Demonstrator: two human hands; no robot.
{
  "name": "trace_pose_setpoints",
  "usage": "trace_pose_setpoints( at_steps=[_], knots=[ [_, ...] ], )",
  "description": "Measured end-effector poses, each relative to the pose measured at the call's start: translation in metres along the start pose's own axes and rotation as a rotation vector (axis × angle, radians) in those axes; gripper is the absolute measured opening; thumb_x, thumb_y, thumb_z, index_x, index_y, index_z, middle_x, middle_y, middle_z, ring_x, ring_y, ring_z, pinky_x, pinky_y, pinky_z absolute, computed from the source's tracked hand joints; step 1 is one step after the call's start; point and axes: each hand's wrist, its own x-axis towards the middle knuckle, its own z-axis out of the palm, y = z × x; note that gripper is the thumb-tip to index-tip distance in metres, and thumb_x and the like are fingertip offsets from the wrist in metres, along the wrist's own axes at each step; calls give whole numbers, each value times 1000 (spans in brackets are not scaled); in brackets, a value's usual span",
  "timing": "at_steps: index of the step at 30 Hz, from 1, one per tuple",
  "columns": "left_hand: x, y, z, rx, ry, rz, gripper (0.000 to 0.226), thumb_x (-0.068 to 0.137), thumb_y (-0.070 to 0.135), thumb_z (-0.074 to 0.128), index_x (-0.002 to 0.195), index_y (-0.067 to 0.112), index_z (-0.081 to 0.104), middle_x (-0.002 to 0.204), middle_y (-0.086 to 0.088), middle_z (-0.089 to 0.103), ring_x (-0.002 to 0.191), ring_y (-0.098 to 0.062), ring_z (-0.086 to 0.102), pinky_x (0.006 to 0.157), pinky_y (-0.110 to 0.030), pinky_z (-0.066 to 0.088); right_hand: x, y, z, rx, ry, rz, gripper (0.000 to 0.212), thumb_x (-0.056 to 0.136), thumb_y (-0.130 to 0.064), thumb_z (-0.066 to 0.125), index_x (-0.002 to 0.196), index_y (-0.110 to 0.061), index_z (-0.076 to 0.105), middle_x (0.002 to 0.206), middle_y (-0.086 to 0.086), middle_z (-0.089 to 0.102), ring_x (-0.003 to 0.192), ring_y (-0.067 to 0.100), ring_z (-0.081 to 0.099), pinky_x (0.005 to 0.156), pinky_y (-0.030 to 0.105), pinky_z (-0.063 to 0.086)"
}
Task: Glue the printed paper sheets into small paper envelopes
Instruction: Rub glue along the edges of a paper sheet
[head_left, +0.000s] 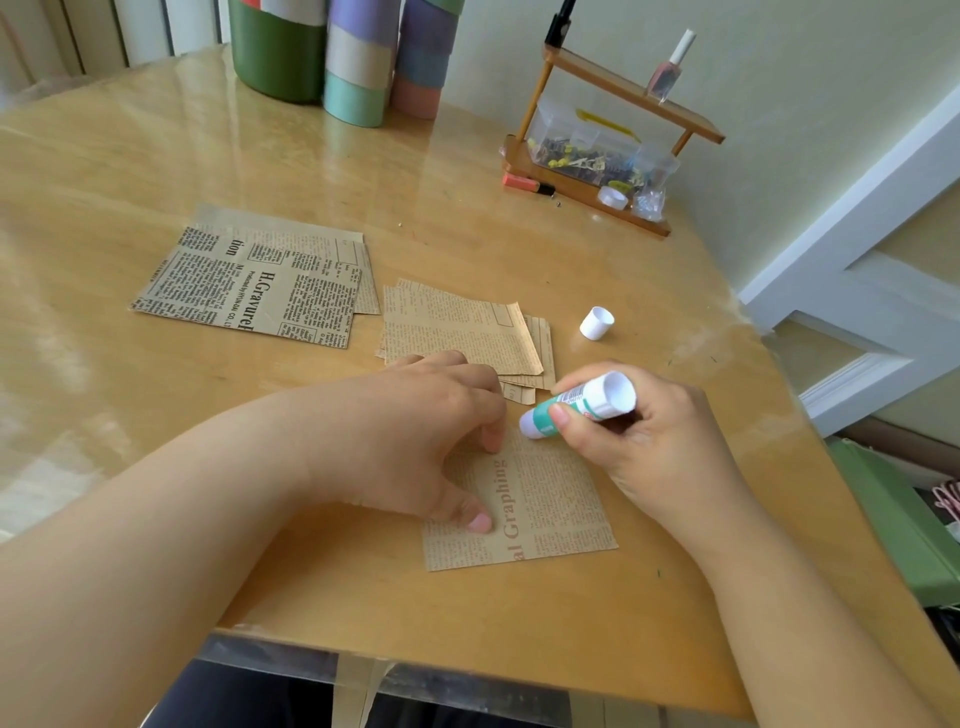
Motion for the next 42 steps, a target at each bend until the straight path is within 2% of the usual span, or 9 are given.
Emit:
trace_pose_setpoints(
  at_steps=[3,9,13,19,27,30,33,37,42],
  knots=[
    [0,0,-1,-9,-5,-4,52,68,65,65,108,36,49,112,20,39,102,-1,28,90,-22,28,-6,1,-2,-20,0,9,5,74,-23,72,72,-21,67,72,-5,62,53,5,46,50,9,35],
    [-1,0,-1,-10,14,9,46,71,62,64,106,35,49,113,19,41,106,-3,32,95,-24,30,-28,-5,-8,-6,-3,-20,13,73,-35,64,81,-25,65,70,-11,62,50,-1,46,49,5,33],
    [-2,0,-1,-15,23,17,41,75,58,63,107,35,51,114,18,43,108,-4,34,96,-24,31,-38,-8,-12,-18,-22,-34,10,73,-33,65,75,-24,68,71,-20,62,51,-2,48,49,4,33],
    [-2,1,-1,-20,19,21,41,75,56,64,107,34,51,114,17,43,109,-4,34,97,-25,31,-27,-7,-6,-1,-7,6,12,71,-36,64,73,-25,68,65,-16,59,47,-1,42,47,5,31],
    [-1,-1,1,-26,23,15,43,74,56,65,109,34,52,115,18,42,108,-4,33,97,-26,32,2,-4,11,14,17,3,9,74,-29,70,74,-21,66,72,-2,62,54,14,48,50,18,38],
    [-1,-2,1,-36,22,6,43,74,56,65,109,35,51,113,17,40,104,-2,32,95,-24,31,4,-4,13,25,19,11,4,74,-19,71,74,-16,68,71,-2,62,53,14,47,49,15,37],
    [-1,-2,1,-38,22,-3,43,74,57,65,108,35,51,112,17,39,101,-1,29,89,-21,28,2,-5,12,19,13,-4,5,74,-24,71,74,-20,68,72,-2,62,53,12,47,50,13,36],
    [-2,0,0,49,18,-19,44,73,61,62,106,36,50,112,18,41,111,-5,32,101,-28,21,-8,-8,8,9,7,-4,15,73,-36,64,83,-26,65,73,-4,62,54,10,47,49,11,36],
    [-4,-2,-1,60,26,-33,47,70,65,63,105,36,52,110,21,43,110,-5,31,104,-34,18,-27,-13,0,-4,-17,-22,11,73,-34,65,75,-24,68,68,-14,62,49,0,45,49,5,32]
  ],
)
